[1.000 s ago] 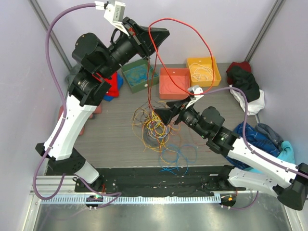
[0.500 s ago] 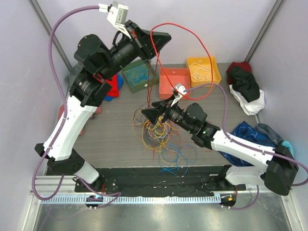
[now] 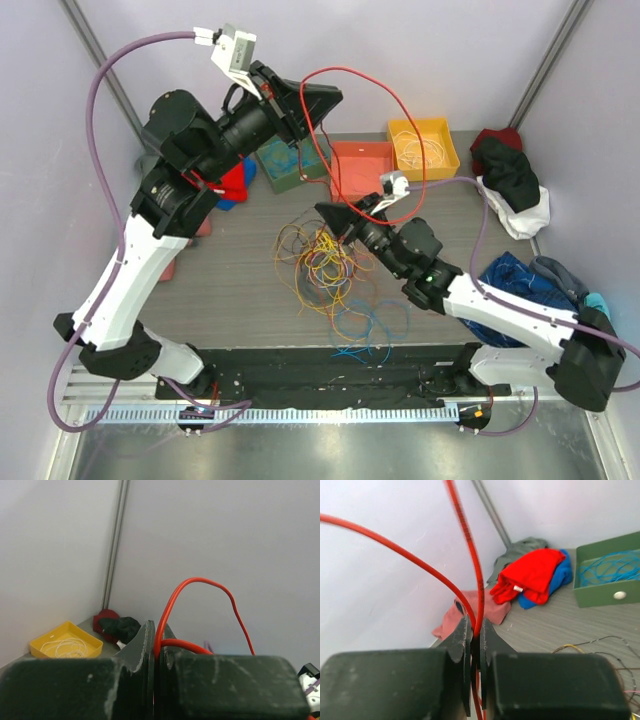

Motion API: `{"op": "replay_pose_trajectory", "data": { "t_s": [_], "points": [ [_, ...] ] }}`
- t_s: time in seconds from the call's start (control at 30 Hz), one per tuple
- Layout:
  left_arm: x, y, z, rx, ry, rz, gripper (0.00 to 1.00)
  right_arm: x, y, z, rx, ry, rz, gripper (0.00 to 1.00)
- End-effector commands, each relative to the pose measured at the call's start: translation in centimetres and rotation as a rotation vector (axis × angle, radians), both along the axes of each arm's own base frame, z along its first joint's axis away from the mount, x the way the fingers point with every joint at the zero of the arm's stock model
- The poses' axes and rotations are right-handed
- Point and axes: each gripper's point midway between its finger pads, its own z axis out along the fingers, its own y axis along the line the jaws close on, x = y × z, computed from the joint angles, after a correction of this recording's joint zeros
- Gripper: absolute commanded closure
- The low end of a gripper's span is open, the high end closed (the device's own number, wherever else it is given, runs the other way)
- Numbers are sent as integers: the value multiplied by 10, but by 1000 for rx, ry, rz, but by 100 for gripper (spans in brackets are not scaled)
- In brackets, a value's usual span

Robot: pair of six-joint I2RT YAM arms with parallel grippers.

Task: Untangle the cables

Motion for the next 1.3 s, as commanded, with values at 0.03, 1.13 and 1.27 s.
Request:
{"op": "replay_pose_trajectory", "data": {
  "t_s": [0.03,1.13,1.27],
  "points": [
    [-6,26,4,8,-67,100,100,-5,-53,84,107,-78,-165,99],
    [61,-15,-183,176,137,168,100,50,-109,84,-278,173,-421,99],
    [92,-29,-201,200,174,192,100,93,-121,53,-272,280,-453,99]
  ]
}}
